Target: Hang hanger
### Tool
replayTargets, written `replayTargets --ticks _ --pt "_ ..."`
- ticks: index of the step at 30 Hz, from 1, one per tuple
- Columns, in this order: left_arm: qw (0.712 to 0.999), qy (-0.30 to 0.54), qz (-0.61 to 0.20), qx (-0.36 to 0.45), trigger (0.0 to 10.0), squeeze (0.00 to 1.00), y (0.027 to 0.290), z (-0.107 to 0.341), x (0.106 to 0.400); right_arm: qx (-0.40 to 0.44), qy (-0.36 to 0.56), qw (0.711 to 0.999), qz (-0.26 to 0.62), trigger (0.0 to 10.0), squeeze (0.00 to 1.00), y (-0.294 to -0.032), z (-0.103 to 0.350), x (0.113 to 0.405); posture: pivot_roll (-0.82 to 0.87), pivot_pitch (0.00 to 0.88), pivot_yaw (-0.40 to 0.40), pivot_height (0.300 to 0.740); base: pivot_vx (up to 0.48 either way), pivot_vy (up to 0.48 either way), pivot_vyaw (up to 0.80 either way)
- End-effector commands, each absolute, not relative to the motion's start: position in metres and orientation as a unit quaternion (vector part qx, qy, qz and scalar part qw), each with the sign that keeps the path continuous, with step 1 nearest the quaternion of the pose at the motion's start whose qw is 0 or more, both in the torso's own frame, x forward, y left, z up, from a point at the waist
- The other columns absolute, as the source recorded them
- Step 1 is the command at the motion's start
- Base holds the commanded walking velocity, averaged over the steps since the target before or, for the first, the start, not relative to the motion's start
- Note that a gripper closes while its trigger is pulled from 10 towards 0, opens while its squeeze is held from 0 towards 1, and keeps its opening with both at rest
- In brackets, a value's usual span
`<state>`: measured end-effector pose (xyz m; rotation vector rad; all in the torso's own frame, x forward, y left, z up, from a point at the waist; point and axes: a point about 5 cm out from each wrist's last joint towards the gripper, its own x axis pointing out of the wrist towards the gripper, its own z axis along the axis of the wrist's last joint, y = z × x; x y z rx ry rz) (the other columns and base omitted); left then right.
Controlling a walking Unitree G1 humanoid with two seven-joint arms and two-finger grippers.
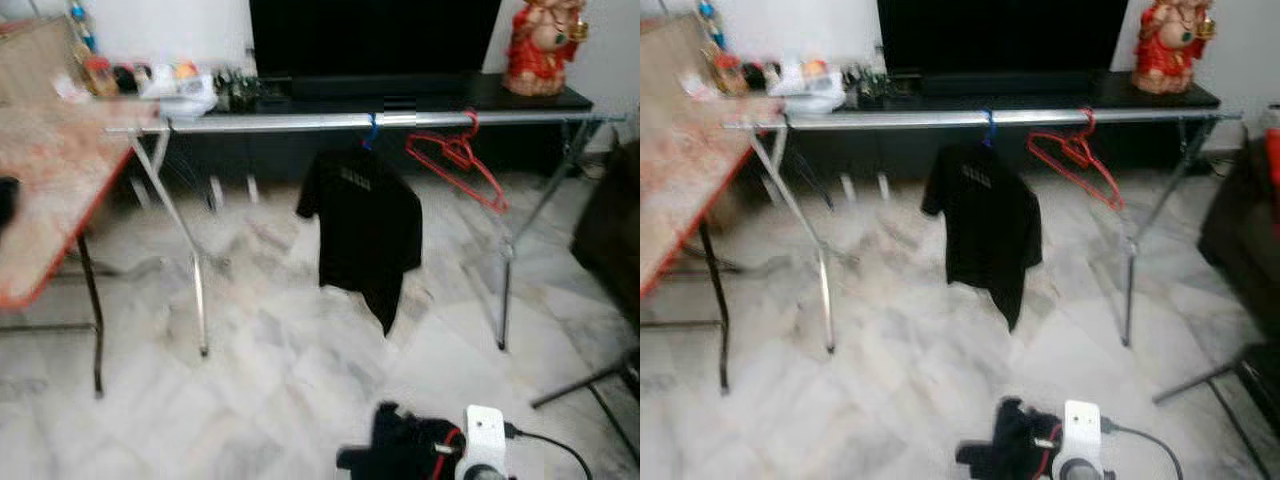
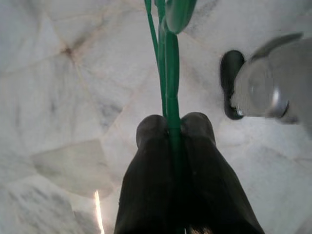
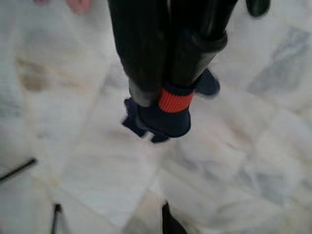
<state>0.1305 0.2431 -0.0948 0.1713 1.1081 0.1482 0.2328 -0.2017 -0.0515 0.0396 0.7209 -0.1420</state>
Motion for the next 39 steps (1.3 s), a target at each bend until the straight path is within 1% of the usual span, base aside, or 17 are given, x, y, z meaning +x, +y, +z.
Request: replayTargets --ticks 1,7,13,16,18,20,22,24,25,27,28,29,31,33,34,38,39 --pt "0.839 0.534 0.071 0.083 10.0 0.0 0.245 -0.097 0.124 0.023 0.335 0.94 -0.06 10.0 0.0 -0.196 -0.046 0.242 0.02 0.075 -0.002 0.74 -0.289 0.0 0.0" --pt "0.849 0.514 0.078 0.091 10.0 0.0 0.249 -0.091 0.136 0.012 0.309 0.95 -0.037 10.0 0.0 -0.19 -0.032 0.261 0.02 0.077 -0.002 0.74 -0.047 0.0 0.0" --pt "0.899 0.409 0.064 0.141 10.0 0.0 0.262 -0.06 0.192 -0.003 0.268 0.963 -0.012 10.0 0.0 -0.185 -0.011 0.286 0.02 0.081 -0.006 0.74 0.0 0.0 0.0" --pt "0.923 0.343 0.015 0.175 10.0 0.0 0.258 -0.039 0.223 -0.008 0.249 0.969 -0.003 10.0 0.0 -0.182 -0.001 0.297 0.02 0.079 -0.004 0.74 0.0 0.0 0.0" --pt "0.938 0.292 -0.043 0.184 10.0 0.0 0.247 -0.021 0.247 -0.022 0.241 0.97 0.008 10.0 0.0 -0.18 0.006 0.304 0.02 0.078 -0.004 0.74 0.0 0.0 0.0" --pt "0.941 0.275 -0.066 0.185 10.0 0.0 0.242 -0.014 0.254 -0.029 0.239 0.971 0.013 10.0 0.0 -0.178 0.009 0.307 0.02 0.078 -0.004 0.74 0.0 0.0 0.0" --pt "0.941 0.249 -0.131 0.188 10.0 0.0 0.228 0.0 0.269 -0.057 0.236 0.97 0.035 10.0 0.0 -0.174 0.015 0.314 0.02 0.079 -0.009 0.74 0.0 0.0 0.0" --pt "0.93 0.239 -0.199 0.196 10.0 0.0 0.216 0.011 0.277 -0.083 0.232 0.968 0.052 10.0 0.0 -0.171 0.021 0.32 0.02 0.079 -0.012 0.74 0.0 0.0 0.0" --pt "0.93 0.239 -0.199 0.196 10.0 0.0 0.216 0.011 0.277 -0.083 0.232 0.968 0.052 10.0 0.0 -0.171 0.021 0.32 0.02 0.079 -0.012 0.74 0.0 0.0 0.0" --pt "0.901 0.248 -0.285 0.213 10.0 0.0 0.205 0.021 0.28 -0.098 0.227 0.967 0.061 10.0 0.0 -0.17 0.028 0.327 0.03 0.076 -0.011 0.74 0.0 0.0 0.0" --pt "0.863 0.257 -0.358 0.247 10.0 0.0 0.197 0.029 0.281 -0.111 0.22 0.967 0.065 10.0 0.0 -0.17 0.037 0.334 0.02 0.074 -0.01 0.74 0.0 0.0 0.0" --pt "0.863 0.257 -0.358 0.247 10.0 0.0 0.197 0.029 0.281 -0.111 0.22 0.967 0.065 10.0 0.0 -0.17 0.037 0.334 0.02 0.074 -0.01 0.74 0.0 0.0 0.0" --pt "0.826 0.255 -0.422 0.275 10.0 0.0 0.188 0.042 0.286 -0.117 0.211 0.968 0.069 10.0 0.0 -0.169 0.047 0.343 0.01 0.069 -0.011 0.74 0.0 0.0 0.0" --pt "0.82 0.254 -0.434 0.274 10.0 0.0 0.184 0.047 0.288 -0.118 0.208 0.968 0.07 10.0 0.0 -0.168 0.05 0.345 0.01 0.066 -0.011 0.74 0.0 0.0 0.0" --pt "0.798 0.243 -0.475 0.282 10.0 0.0 0.175 0.062 0.29 -0.121 0.203 0.969 0.071 10.0 0.0 -0.167 0.056 0.35 0.01 0.063 -0.012 0.74 0.0 0.0 0.0" --pt "0.771 0.226 -0.528 0.275 10.0 0.0 0.155 0.083 0.291 -0.127 0.193 0.97 0.074 10.0 0.0 -0.166 0.065 0.356 0.01 0.053 -0.013 0.74 0.0 0.0 0.0" --pt "0.771 0.226 -0.528 0.275 10.0 0.0 0.155 0.083 0.291 -0.127 0.193 0.97 0.074 10.0 0.0 -0.166 0.065 0.356 0.01 0.053 -0.013 0.74 0.0 0.0 0.0"
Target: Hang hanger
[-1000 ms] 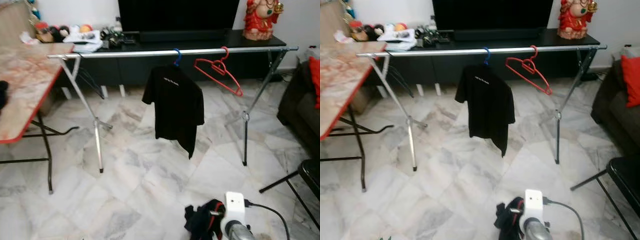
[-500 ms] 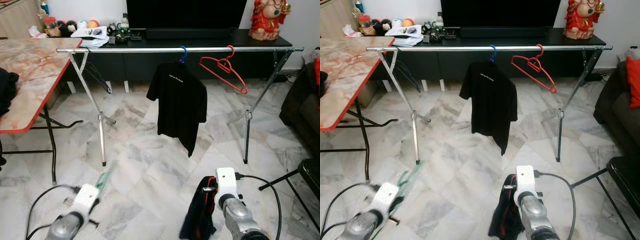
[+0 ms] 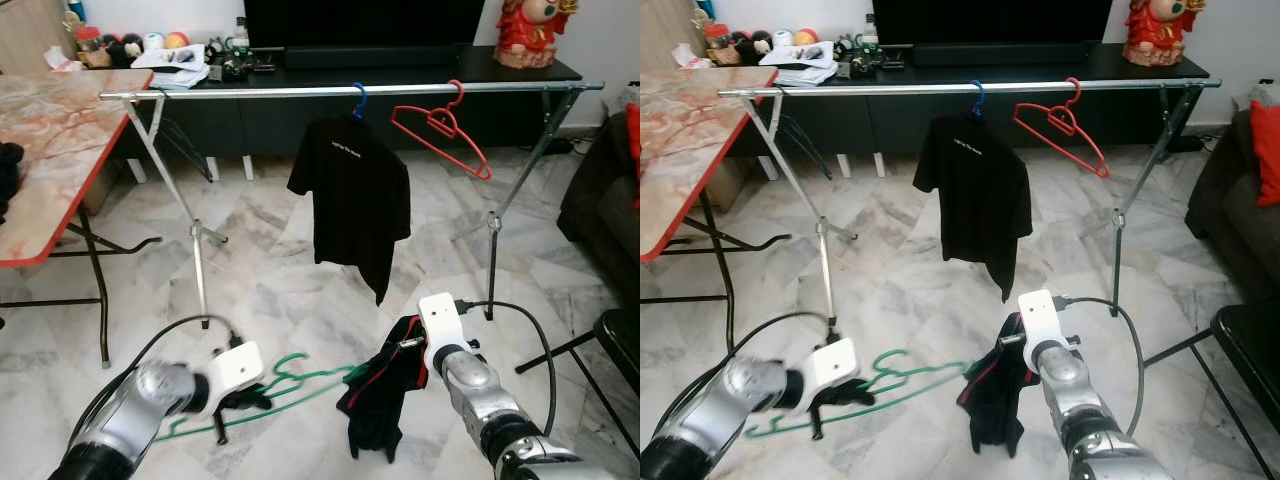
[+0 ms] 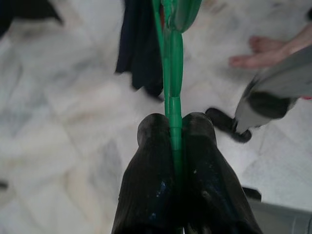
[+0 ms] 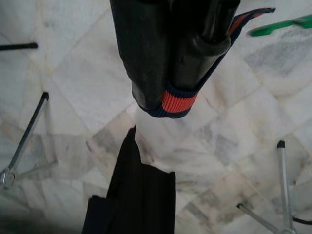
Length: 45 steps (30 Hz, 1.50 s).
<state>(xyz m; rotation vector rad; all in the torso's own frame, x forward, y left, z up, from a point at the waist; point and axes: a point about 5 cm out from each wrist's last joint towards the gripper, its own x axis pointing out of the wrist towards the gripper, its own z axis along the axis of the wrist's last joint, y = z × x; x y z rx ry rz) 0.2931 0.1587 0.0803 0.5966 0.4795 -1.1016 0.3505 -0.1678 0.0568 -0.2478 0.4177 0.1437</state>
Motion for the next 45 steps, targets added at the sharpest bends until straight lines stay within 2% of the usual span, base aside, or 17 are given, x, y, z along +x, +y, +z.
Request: replayTargets --ticks 1,4,6,8,13,15,18,20,21,25,30,34,38,43,45 --pt "0.761 0.222 -0.545 0.274 10.0 0.0 0.149 0.087 0.289 -0.129 0.191 0.97 0.075 10.0 0.0 -0.167 0.067 0.357 0.01 0.049 -0.014 0.74 0.0 0.0 0.0" --pt "0.751 0.219 -0.563 0.267 10.0 0.0 0.143 0.091 0.286 -0.131 0.191 0.97 0.074 10.0 0.0 -0.167 0.068 0.358 0.01 0.047 -0.014 0.74 0.0 0.0 0.0" --pt "0.734 0.216 -0.585 0.269 10.0 0.0 0.133 0.095 0.281 -0.133 0.19 0.97 0.073 10.0 0.0 -0.168 0.07 0.359 0.0 0.045 -0.016 0.74 0.0 0.0 0.0" --pt "0.733 0.216 -0.586 0.271 10.0 0.0 0.133 0.094 0.281 -0.133 0.19 0.97 0.073 10.0 0.0 -0.168 0.07 0.36 0.0 0.045 -0.016 0.74 0.0 0.0 0.0" --pt "0.699 0.252 -0.592 0.311 10.0 0.0 0.142 0.092 0.273 -0.137 0.193 0.969 0.07 10.0 0.0 -0.171 0.071 0.36 0.01 0.052 -0.021 0.74 0.0 0.0 0.0" --pt "0.717 0.231 -0.588 0.294 10.0 0.0 0.134 0.098 0.275 -0.137 0.194 0.969 0.07 10.0 0.0 -0.171 0.072 0.36 0.01 0.06 -0.024 0.74 0.0 0.0 0.0" --pt "0.729 0.221 -0.575 0.299 10.0 0.0 0.133 0.099 0.279 -0.137 0.194 0.969 0.07 10.0 0.0 -0.171 0.072 0.36 0.01 0.062 -0.025 0.74 0.0 0.0 0.0" --pt "0.765 0.206 -0.528 0.305 10.0 0.0 0.13 0.103 0.29 -0.135 0.195 0.969 0.072 10.0 0.0 -0.17 0.071 0.36 0.01 0.065 -0.027 0.74 0.0 0.0 0.0" --pt "0.771 0.204 -0.522 0.303 10.0 0.0 0.13 0.104 0.291 -0.134 0.195 0.969 0.072 10.0 0.0 -0.17 0.071 0.36 0.01 0.066 -0.027 0.74 0.0 0.0 0.0" --pt "0.773 0.198 -0.528 0.29 10.0 0.0 0.125 0.107 0.288 -0.134 0.2 0.968 0.073 10.0 0.0 -0.171 0.068 0.358 0.01 0.069 -0.03 0.74 0.0 0.0 0.0" --pt "0.79 0.19 -0.503 0.293 10.0 0.0 0.123 0.108 0.29 -0.134 0.205 0.967 0.073 10.0 0.0 -0.172 0.066 0.356 0.01 0.072 -0.031 0.74 0.0 0.0 0.0" --pt "0.777 0.205 -0.526 0.277 10.0 0.0 0.123 0.108 0.283 -0.134 0.208 0.966 0.073 10.0 0.0 -0.172 0.064 0.356 0.01 0.073 -0.031 0.74 0.0 0.0 0.0" --pt "0.729 0.227 -0.581 0.283 10.0 0.0 0.122 0.107 0.267 -0.135 0.211 0.966 0.068 10.0 0.0 -0.175 0.064 0.355 0.02 0.073 -0.03 0.74 0.0 0.0 0.0" --pt "0.743 0.205 -0.575 0.274 10.0 0.0 0.111 0.112 0.274 -0.132 0.204 0.968 0.068 10.0 0.0 -0.172 0.068 0.359 0.02 0.072 -0.03 0.74 0.0 0.0 0.0" --pt "0.761 0.189 -0.565 0.257 10.0 0.0 0.103 0.115 0.277 -0.129 0.2 0.969 0.069 10.0 0.0 -0.171 0.071 0.36 0.01 0.071 -0.029 0.74 0.0 0.0 0.0"
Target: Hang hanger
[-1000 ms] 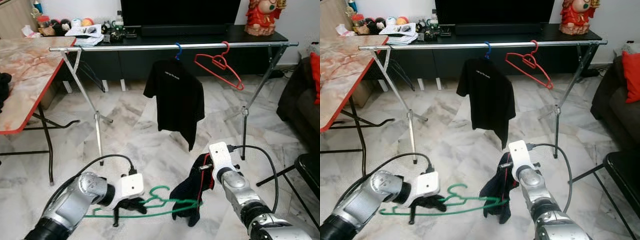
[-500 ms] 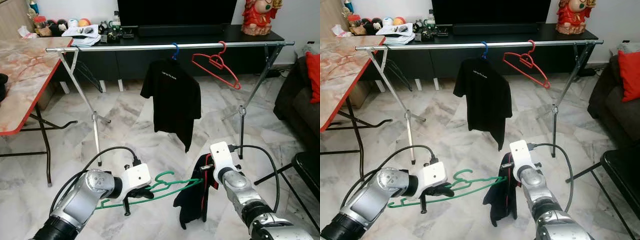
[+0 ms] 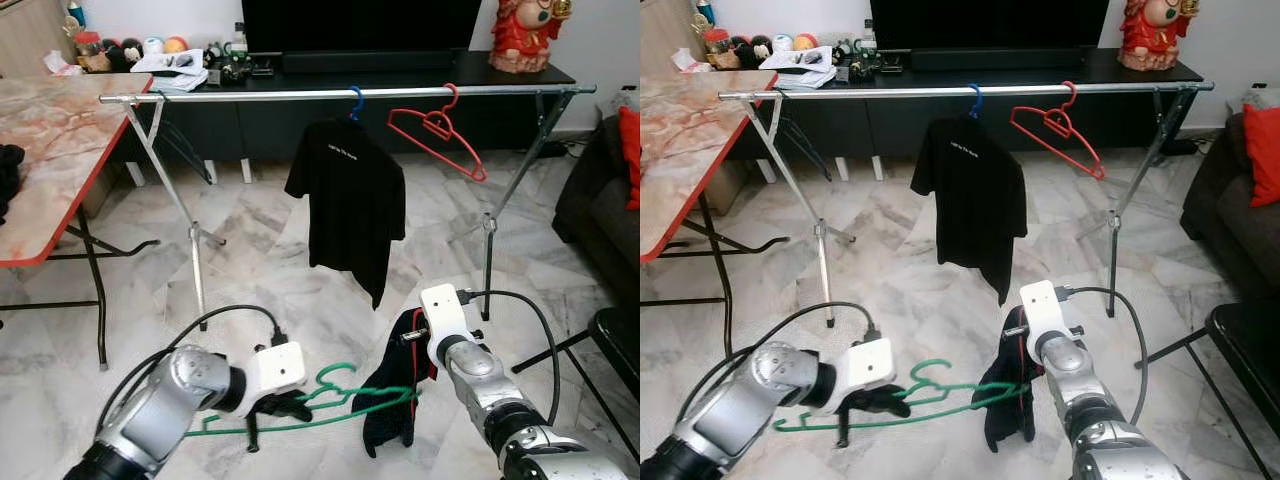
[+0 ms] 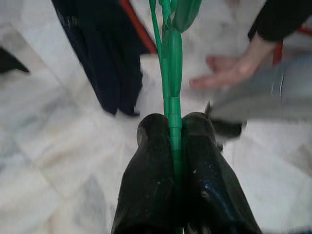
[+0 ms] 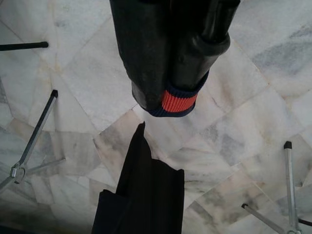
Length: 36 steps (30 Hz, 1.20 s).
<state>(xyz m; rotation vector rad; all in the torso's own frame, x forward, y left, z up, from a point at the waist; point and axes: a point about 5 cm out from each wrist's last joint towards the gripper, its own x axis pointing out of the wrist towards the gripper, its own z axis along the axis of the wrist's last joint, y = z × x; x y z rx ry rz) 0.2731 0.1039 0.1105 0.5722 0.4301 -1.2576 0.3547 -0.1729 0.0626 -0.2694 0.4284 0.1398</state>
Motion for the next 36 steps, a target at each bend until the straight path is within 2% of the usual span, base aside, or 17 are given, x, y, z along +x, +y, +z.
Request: replayTargets --ticks 1,5,11,17,25,36 --pt "0.763 0.187 -0.563 0.257 10.0 0.0 0.102 0.115 0.277 -0.129 0.2 0.969 0.069 10.0 0.0 -0.171 0.071 0.36 0.01 0.071 -0.03 0.74 0.0 0.0 0.0" --pt "0.781 0.177 -0.537 0.266 10.0 0.0 0.1 0.115 0.283 -0.127 0.2 0.969 0.069 10.0 0.0 -0.171 0.071 0.36 0.01 0.072 -0.032 0.74 0.0 0.0 0.0" --pt "0.778 0.188 -0.528 0.284 10.0 0.0 0.107 0.115 0.283 -0.127 0.201 0.969 0.069 10.0 0.0 -0.172 0.07 0.359 0.02 0.074 -0.031 0.74 0.0 0.0 0.0" --pt "0.795 0.186 -0.498 0.293 10.0 0.0 0.112 0.115 0.291 -0.127 0.204 0.968 0.07 10.0 0.0 -0.173 0.068 0.358 0.02 0.075 -0.031 0.74 0.0 0.0 0.0" --pt "0.824 0.157 -0.469 0.276 10.0 0.0 0.104 0.117 0.297 -0.12 0.201 0.969 0.082 10.0 0.0 -0.17 0.07 0.359 0.01 0.074 -0.031 0.74 0.0 0.0 0.0" --pt "0.845 0.151 -0.43 0.279 10.0 0.0 0.101 0.115 0.304 -0.101 0.179 0.974 0.094 10.0 0.0 -0.169 0.08 0.364 0.01 0.072 -0.028 0.74 0.0 0.0 0.0"
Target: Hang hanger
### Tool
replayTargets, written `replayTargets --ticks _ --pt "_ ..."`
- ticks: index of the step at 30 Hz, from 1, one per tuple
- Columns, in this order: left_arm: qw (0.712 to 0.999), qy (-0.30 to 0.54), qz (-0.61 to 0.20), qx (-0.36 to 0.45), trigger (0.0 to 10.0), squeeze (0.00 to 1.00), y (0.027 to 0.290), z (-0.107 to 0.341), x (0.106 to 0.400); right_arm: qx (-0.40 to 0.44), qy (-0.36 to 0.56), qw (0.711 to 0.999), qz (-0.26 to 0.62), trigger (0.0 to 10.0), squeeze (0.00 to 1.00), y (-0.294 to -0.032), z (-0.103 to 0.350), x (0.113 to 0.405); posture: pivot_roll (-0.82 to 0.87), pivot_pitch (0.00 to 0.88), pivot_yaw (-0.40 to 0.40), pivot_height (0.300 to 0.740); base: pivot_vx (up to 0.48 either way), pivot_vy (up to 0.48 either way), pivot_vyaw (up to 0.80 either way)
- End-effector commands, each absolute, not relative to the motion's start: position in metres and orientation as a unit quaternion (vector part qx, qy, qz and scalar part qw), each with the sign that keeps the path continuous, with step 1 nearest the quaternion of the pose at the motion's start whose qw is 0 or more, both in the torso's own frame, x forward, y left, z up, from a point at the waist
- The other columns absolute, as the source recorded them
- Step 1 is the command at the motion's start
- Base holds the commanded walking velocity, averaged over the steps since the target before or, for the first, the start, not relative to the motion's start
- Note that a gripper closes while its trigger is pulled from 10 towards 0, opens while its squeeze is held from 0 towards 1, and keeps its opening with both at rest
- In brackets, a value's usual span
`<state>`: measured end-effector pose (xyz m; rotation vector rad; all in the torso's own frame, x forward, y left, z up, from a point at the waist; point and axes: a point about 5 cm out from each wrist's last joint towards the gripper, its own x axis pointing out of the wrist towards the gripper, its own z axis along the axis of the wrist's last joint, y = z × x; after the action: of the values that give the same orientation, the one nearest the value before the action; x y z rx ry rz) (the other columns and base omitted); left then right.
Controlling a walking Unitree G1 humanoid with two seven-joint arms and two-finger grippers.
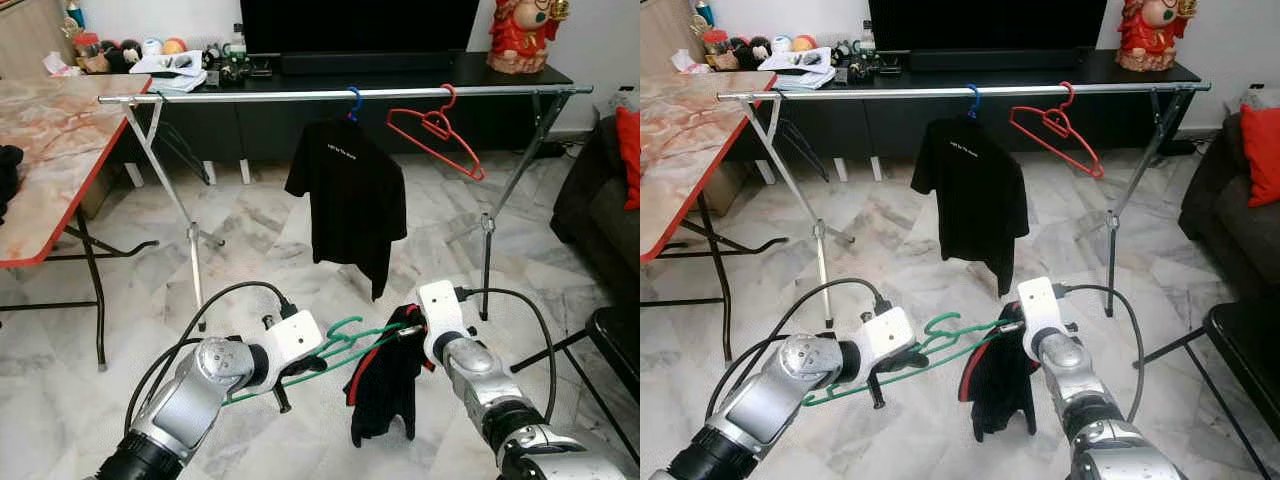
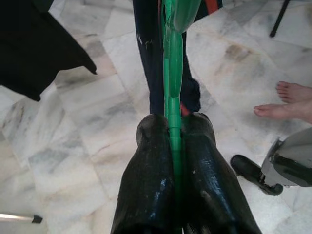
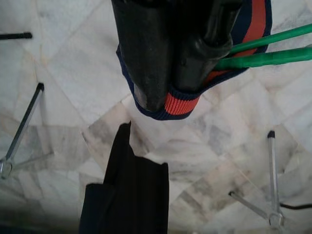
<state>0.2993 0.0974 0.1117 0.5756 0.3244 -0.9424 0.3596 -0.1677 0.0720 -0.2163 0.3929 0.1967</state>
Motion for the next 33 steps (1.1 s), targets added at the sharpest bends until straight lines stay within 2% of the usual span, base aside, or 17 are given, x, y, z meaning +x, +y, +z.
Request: replayTargets --ticks 1,10,22,26,33 --pt "0.845 0.151 -0.43 0.279 10.0 0.0 0.101 0.115 0.304 -0.101 0.179 0.974 0.094 10.0 0.0 -0.169 0.08 0.364 0.01 0.072 -0.028 0.74 0.0 0.0 0.0" --pt "0.845 0.163 -0.416 0.294 10.0 0.0 0.107 0.111 0.306 -0.107 0.181 0.975 0.072 10.0 0.0 -0.181 0.082 0.364 0.01 0.065 -0.026 0.74 0.0 0.0 0.0" --pt "0.854 0.134 -0.439 0.246 10.0 0.0 0.092 0.118 0.306 -0.102 0.159 0.97 0.151 10.0 0.0 -0.157 0.093 0.368 0.0 0.062 -0.027 0.74 0.0 0.0 0.0" --pt "0.843 0.132 -0.469 0.229 10.0 0.0 0.087 0.118 0.299 -0.113 0.152 0.966 0.176 10.0 0.0 -0.155 0.096 0.367 0.0 0.065 -0.028 0.74 0.0 0.0 0.0" --pt "0.852 0.144 -0.437 0.249 10.0 0.0 0.091 0.115 0.306 -0.081 0.129 0.972 0.181 10.0 0.0 -0.152 0.111 0.37 -0.01 0.071 -0.03 0.74 0.0 0.0 0.0"
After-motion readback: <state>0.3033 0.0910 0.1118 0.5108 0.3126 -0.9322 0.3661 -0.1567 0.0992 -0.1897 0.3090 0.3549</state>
